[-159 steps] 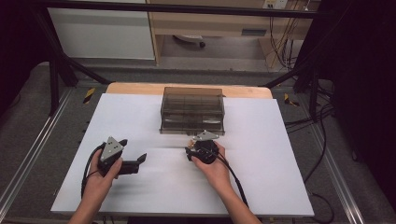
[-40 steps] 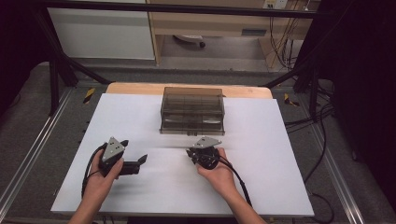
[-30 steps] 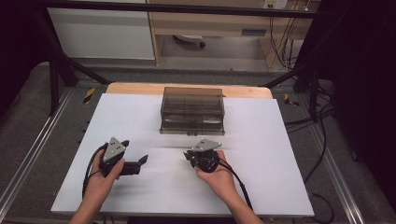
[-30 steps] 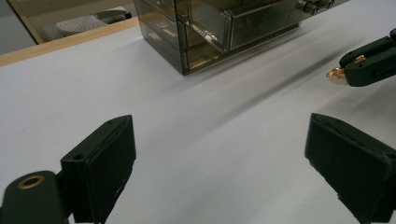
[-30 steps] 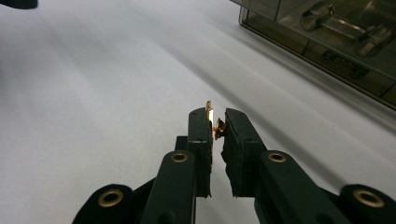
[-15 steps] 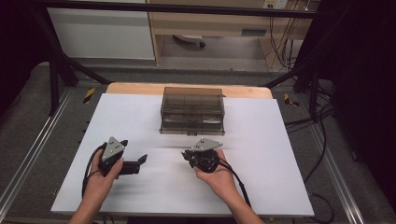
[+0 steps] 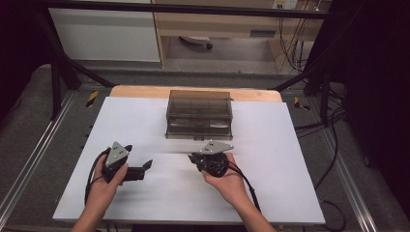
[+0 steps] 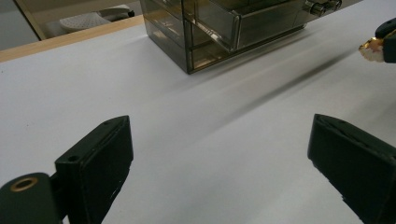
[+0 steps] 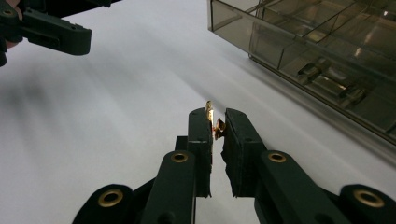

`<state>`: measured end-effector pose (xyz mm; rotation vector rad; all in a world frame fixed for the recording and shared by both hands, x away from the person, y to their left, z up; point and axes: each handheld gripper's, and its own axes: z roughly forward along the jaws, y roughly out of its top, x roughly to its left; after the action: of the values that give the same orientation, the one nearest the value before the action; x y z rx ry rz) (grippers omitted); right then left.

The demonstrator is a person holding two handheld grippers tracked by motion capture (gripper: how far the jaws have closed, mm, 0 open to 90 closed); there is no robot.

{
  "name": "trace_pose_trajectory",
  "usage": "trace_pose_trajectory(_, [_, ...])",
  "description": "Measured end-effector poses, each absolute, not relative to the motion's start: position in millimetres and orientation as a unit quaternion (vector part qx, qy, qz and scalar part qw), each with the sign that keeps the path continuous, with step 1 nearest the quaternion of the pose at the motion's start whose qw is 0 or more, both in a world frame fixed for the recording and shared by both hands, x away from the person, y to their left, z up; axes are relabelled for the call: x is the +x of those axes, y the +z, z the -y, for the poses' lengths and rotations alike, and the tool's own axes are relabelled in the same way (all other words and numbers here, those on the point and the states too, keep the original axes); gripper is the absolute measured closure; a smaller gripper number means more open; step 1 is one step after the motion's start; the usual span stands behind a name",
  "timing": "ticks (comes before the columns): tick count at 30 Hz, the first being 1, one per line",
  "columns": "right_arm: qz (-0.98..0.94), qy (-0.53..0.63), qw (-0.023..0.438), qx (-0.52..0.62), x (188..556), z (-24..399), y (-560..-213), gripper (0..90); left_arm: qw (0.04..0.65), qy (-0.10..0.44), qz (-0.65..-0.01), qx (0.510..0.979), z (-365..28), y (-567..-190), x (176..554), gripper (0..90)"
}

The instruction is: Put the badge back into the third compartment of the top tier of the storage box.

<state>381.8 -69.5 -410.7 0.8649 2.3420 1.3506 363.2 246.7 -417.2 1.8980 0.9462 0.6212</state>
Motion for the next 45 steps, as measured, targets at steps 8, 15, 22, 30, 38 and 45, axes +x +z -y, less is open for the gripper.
trace_pose_trajectory(8, [-0.81, 0.48, 0.153, 0.3, 381.3, 72.3, -403.6, 81.3, 0.449, 0.251, -0.382, 0.768, -246.4, -417.2, 363.1, 6.8])
trace_pose_trajectory(15, [-0.804, 0.488, 0.156, 0.3, 380.8, 74.4, -397.5, 81.2, 0.448, 0.251, -0.382, 0.768, -246.4, -417.4, 363.3, 6.9])
trace_pose_trajectory(22, [-0.8, 0.495, 0.157, 0.301, 380.9, 76.8, -393.2, 81.3, 0.449, 0.251, -0.382, 0.768, -246.6, -417.3, 363.3, 6.9])
trace_pose_trajectory(30, [-0.789, 0.506, 0.164, 0.306, 381.0, 83.7, -383.3, 81.3, 0.449, 0.252, -0.382, 0.767, -246.4, -417.2, 363.2, 7.0])
trace_pose_trajectory(38, [-0.776, 0.519, 0.174, 0.315, 382.3, 95.5, -371.5, 81.2, 0.449, 0.252, -0.382, 0.767, -246.2, -417.4, 363.3, 7.0])
trace_pose_trajectory(45, [-0.768, 0.527, 0.177, 0.317, 386.1, 101.1, -363.1, 81.2, 0.448, 0.252, -0.384, 0.767, -245.9, -418.0, 363.6, 7.0])
